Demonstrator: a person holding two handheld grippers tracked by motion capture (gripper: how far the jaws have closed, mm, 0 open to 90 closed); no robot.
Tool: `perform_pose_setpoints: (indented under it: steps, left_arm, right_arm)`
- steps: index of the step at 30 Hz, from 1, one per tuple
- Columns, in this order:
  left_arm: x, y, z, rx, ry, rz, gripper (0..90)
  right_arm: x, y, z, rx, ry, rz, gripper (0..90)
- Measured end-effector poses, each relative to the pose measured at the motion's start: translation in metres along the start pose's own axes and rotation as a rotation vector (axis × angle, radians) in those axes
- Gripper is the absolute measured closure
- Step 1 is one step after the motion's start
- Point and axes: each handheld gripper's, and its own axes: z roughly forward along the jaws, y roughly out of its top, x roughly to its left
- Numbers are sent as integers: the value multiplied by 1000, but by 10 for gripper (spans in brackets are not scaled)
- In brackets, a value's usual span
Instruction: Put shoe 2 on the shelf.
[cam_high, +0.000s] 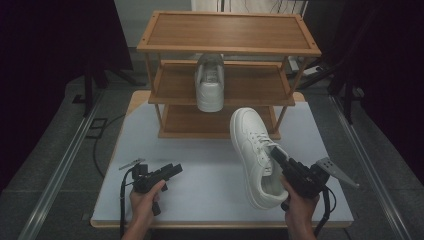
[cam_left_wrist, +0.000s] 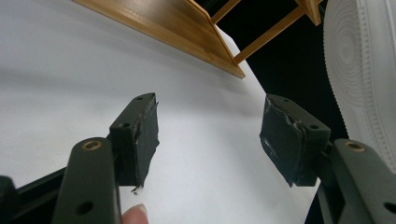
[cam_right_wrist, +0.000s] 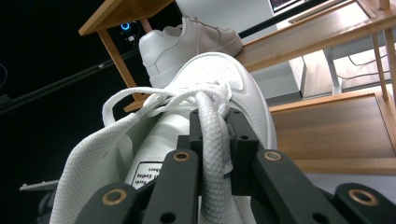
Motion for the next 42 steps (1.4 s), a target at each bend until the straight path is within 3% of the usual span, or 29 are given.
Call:
perform_pose_setpoints:
  steps: [9,20,42]
  left_arm:
    - [0,0,-1,-7,-5,-10,365]
    - [0,0,-2,-6,-8,-10,365]
    - [1,1,-4,-13,-16,-22,366]
  right_arm:
    - [7,14,11,-47,7,25,828]
    - [15,40,27,-72,-1,16,829]
    - [13,90,82,-100,-84,9,829]
